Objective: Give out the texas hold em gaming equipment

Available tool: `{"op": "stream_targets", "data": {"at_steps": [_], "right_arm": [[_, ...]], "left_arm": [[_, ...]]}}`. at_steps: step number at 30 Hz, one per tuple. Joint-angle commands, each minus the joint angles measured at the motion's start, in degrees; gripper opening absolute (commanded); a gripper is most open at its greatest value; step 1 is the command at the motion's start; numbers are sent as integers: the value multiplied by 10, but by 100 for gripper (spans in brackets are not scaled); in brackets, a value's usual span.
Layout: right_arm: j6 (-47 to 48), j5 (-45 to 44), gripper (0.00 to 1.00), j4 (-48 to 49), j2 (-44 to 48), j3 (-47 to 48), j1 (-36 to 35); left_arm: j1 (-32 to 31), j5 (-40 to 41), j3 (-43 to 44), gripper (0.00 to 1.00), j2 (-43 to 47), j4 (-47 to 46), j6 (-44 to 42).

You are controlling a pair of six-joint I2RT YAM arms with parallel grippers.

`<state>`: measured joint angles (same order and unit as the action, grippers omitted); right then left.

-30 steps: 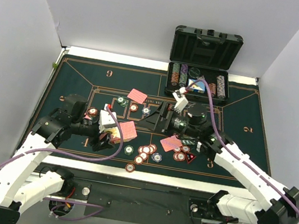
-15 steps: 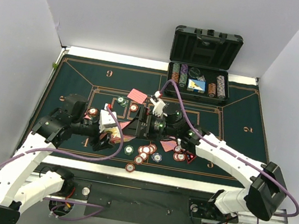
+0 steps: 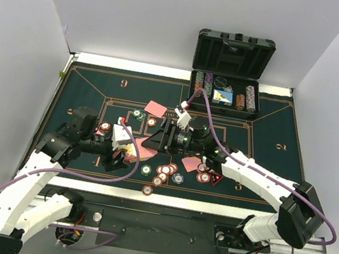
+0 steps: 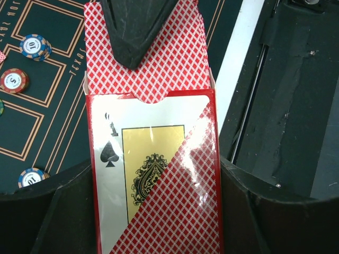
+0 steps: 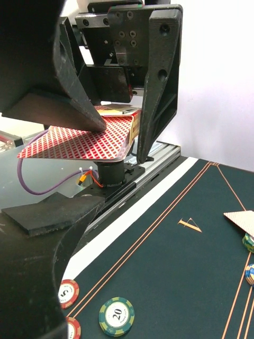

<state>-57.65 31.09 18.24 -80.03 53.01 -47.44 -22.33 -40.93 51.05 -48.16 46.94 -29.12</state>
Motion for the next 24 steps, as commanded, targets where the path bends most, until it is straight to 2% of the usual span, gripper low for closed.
{"op": "stream_targets", "data": {"at_steps": [1,10,20,24], "right_arm": [[-19,10,43,48,28,-19,16],[-31,15,31,58,59,-55,43],[-34,22,7,36,99,-62,79],[-32,25,0,28,113,-63,96]], "left_arm": [[2,-25,32,0,11,-35,3],[2,-23,33,0,10,-38,5],[2,-24,32,0,11,-39,5],[2,-24,31,0,11,-38,4]]}}
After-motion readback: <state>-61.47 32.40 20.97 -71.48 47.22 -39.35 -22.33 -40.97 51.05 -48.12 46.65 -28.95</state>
